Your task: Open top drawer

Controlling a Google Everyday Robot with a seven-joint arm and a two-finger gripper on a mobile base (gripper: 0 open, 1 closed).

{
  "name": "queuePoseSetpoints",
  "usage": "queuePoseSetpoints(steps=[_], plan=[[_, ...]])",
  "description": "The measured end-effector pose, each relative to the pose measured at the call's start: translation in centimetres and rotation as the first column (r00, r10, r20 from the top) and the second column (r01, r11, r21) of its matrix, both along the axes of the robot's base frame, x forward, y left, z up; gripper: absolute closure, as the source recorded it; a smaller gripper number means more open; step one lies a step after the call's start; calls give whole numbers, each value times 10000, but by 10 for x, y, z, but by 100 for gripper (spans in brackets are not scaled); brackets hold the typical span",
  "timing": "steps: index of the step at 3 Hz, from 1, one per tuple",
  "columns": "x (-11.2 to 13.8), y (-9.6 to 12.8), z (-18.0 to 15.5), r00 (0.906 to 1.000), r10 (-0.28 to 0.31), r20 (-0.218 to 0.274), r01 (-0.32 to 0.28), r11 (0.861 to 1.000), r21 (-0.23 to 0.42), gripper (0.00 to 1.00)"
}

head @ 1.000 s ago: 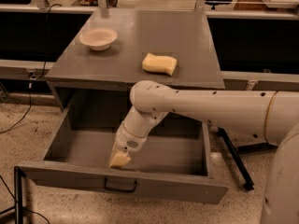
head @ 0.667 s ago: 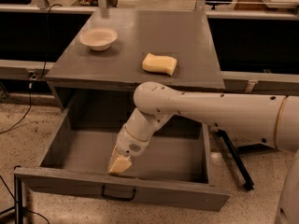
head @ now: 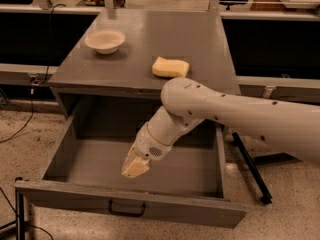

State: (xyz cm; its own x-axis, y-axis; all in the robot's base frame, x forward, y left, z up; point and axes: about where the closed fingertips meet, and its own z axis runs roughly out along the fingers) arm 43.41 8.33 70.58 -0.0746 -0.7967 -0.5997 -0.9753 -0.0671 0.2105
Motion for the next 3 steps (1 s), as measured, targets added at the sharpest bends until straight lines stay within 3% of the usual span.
queuePoseSetpoints(steps=[1,2,3], plan=[[23,-12,36,9860,-1082,1269,1030,9936,470,100],[52,-30,63,9552,-2114,2073,1806,9708,1577,100],[53,-34,63,9518,-2142,2196,1815,9703,1598,82]])
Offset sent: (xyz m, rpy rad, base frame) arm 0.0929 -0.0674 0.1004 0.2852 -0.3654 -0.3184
